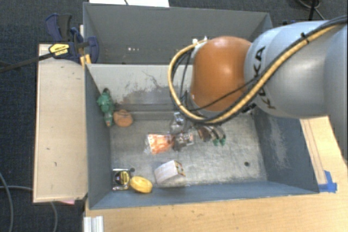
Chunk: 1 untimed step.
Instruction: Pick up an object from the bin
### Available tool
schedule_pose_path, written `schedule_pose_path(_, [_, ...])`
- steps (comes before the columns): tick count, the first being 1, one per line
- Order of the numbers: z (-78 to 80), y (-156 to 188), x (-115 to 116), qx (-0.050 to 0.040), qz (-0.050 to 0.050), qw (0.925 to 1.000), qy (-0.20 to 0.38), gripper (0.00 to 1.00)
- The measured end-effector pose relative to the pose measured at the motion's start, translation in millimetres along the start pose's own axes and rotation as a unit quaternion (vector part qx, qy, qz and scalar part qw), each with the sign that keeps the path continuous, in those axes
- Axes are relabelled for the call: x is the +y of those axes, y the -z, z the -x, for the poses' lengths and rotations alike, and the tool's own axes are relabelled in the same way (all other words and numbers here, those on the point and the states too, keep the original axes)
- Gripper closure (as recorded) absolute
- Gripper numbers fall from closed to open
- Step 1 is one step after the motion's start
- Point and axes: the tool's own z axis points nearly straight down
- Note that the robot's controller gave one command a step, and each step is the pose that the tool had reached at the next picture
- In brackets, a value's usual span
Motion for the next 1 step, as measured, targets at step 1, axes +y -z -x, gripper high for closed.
schedule_pose_path(1, [18.9,48.5,-5.3,-0.0004,0.000,1.0000,0.002,1.00])
